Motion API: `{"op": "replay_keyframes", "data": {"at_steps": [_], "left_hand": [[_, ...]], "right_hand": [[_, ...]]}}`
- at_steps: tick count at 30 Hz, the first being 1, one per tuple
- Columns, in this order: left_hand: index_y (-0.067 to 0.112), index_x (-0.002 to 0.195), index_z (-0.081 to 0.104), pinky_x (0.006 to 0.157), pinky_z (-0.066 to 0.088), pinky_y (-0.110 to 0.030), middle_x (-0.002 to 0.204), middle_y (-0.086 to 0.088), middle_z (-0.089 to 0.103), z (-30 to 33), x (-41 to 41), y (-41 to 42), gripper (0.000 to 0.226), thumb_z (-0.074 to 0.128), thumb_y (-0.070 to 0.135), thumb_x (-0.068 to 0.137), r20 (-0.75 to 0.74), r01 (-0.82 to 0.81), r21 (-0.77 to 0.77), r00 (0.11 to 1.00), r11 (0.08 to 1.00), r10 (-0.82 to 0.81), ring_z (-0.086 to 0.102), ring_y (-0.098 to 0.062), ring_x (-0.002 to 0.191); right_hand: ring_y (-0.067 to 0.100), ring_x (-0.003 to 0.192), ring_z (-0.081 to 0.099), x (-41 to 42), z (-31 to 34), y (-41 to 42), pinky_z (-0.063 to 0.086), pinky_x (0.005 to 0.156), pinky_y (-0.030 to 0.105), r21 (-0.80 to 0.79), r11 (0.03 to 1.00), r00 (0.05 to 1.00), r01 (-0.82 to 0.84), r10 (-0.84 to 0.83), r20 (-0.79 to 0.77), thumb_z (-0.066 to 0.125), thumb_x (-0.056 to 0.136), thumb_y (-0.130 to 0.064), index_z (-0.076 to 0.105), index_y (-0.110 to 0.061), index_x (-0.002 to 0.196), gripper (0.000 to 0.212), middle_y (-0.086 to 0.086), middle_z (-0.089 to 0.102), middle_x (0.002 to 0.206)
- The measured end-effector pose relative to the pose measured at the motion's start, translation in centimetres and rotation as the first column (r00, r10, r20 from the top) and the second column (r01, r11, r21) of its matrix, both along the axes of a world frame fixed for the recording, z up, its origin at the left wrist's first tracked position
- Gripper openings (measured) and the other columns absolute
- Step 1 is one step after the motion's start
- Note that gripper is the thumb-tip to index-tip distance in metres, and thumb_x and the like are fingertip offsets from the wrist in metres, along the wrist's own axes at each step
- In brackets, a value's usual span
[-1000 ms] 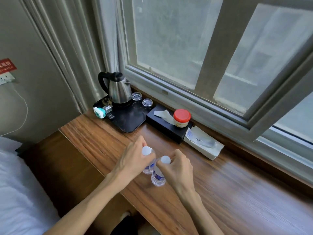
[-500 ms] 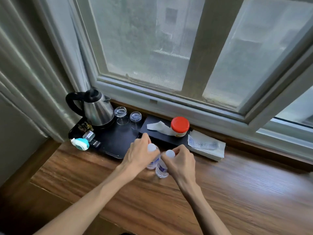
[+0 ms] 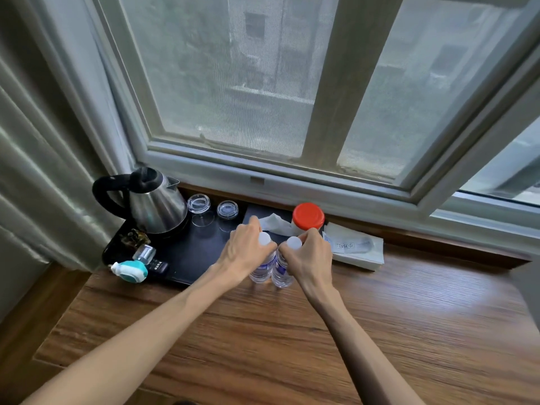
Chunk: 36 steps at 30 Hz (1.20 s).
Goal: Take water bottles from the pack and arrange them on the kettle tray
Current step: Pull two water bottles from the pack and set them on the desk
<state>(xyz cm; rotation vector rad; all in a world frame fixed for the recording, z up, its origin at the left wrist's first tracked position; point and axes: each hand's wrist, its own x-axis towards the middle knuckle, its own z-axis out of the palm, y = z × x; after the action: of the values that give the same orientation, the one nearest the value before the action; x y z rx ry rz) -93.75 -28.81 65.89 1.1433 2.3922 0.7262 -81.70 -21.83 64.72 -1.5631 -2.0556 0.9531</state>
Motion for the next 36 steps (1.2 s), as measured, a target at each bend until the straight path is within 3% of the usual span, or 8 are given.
{"op": "replay_keyframes", "data": {"at_steps": [7, 10, 15, 20, 24, 28, 31, 36], "left_hand": [[0.007, 0.097, 0.051, 0.062, 0.040, -0.037, 0.096, -0.017, 0.067, 0.0, -1.3, 1.4, 0.034, 0.065, 0.033, 0.079, -0.016, 0.029, 0.018, 0.999, 0.999, -0.029, 0.062, -0.040, 0.090], [0.008, 0.097, 0.050, 0.062, 0.041, -0.037, 0.096, -0.017, 0.068, -0.1, -1.5, 1.7, 0.034, 0.065, 0.032, 0.079, -0.036, 0.054, 0.024, 0.998, 0.998, -0.053, 0.063, -0.040, 0.090], [0.009, 0.098, 0.050, 0.061, 0.043, -0.038, 0.096, -0.016, 0.068, -0.4, -1.7, 1.7, 0.031, 0.066, 0.031, 0.083, -0.041, 0.069, 0.040, 0.997, 0.997, -0.068, 0.064, -0.037, 0.090], [0.011, 0.101, 0.051, 0.070, 0.054, -0.045, 0.095, -0.012, 0.068, -0.3, -2.3, 1.6, 0.033, 0.068, 0.035, 0.085, -0.012, 0.074, 0.041, 0.997, 0.996, -0.073, 0.064, -0.033, 0.089], [0.015, 0.105, 0.051, 0.074, 0.057, -0.047, 0.097, -0.008, 0.069, 0.0, -2.1, 1.0, 0.037, 0.069, 0.040, 0.085, -0.037, 0.087, 0.023, 0.996, 0.996, -0.086, 0.067, -0.029, 0.090], [0.013, 0.117, 0.048, 0.071, 0.057, -0.045, 0.091, -0.008, 0.069, 1.1, -1.3, 0.5, 0.046, 0.067, 0.039, 0.084, -0.153, 0.042, 0.052, 0.988, 0.998, -0.034, 0.067, -0.030, 0.085], [0.014, 0.125, 0.048, 0.068, 0.055, -0.039, 0.089, -0.007, 0.070, 2.4, 0.2, 0.4, 0.048, 0.065, 0.036, 0.085, -0.230, 0.049, 0.095, 0.973, 0.994, -0.026, 0.068, -0.027, 0.083], [0.020, 0.117, 0.054, 0.073, 0.054, -0.040, 0.088, -0.004, 0.071, 4.0, 4.9, 1.5, 0.043, 0.065, 0.042, 0.081, -0.235, 0.109, 0.116, 0.969, 0.987, -0.080, 0.067, -0.027, 0.087]], "right_hand": [[0.024, 0.078, 0.051, -1.1, 0.1, 0.9, 0.034, 0.065, 0.030, 0.041, 0.999, 0.999, 0.016, -0.018, 0.030, 0.068, 0.076, -0.030, 0.058, -0.007, 0.091, 0.029, 0.008, 0.065, 0.089], [0.022, 0.074, 0.050, -1.3, 0.2, 1.3, 0.028, 0.052, 0.028, 0.047, 0.999, 0.999, 0.005, -0.007, 0.047, 0.068, 0.077, -0.031, 0.057, -0.008, 0.090, 0.028, 0.006, 0.062, 0.087], [0.003, 0.061, 0.039, -1.5, 0.3, 2.0, 0.023, 0.049, 0.022, 0.045, 0.999, 0.996, -0.026, 0.022, 0.085, 0.068, 0.083, -0.034, 0.052, -0.011, 0.093, 0.029, 0.002, 0.058, 0.084], [0.019, 0.074, 0.058, -1.8, -0.1, 2.3, 0.028, 0.049, 0.022, 0.044, 0.995, 0.988, -0.089, 0.082, 0.130, 0.071, 0.084, -0.049, 0.055, -0.010, 0.107, 0.048, 0.003, 0.064, 0.091], [0.023, 0.072, 0.070, -1.5, -0.1, 2.1, 0.043, 0.054, 0.029, 0.031, 0.993, 0.986, -0.112, 0.107, 0.131, 0.072, 0.083, -0.055, 0.054, -0.012, 0.112, 0.055, 0.004, 0.068, 0.093], [0.017, 0.075, 0.062, -0.2, 0.7, 1.7, 0.040, 0.055, 0.027, 0.057, 0.987, 0.982, -0.149, 0.140, 0.129, 0.070, 0.086, -0.053, 0.054, -0.010, 0.117, 0.055, 0.002, 0.066, 0.095], [0.019, 0.081, 0.060, 1.7, 1.6, 1.4, 0.049, 0.066, 0.032, 0.080, 0.985, 0.983, -0.152, 0.143, 0.113, 0.068, 0.088, -0.051, 0.055, -0.011, 0.116, 0.051, 0.001, 0.062, 0.092], [0.025, 0.096, 0.069, 7.8, 2.9, 1.9, 0.057, 0.080, 0.041, 0.106, 0.992, 0.996, -0.074, 0.068, 0.060, 0.066, 0.083, -0.059, 0.058, -0.017, 0.120, 0.057, 0.002, 0.074, 0.095]]}}
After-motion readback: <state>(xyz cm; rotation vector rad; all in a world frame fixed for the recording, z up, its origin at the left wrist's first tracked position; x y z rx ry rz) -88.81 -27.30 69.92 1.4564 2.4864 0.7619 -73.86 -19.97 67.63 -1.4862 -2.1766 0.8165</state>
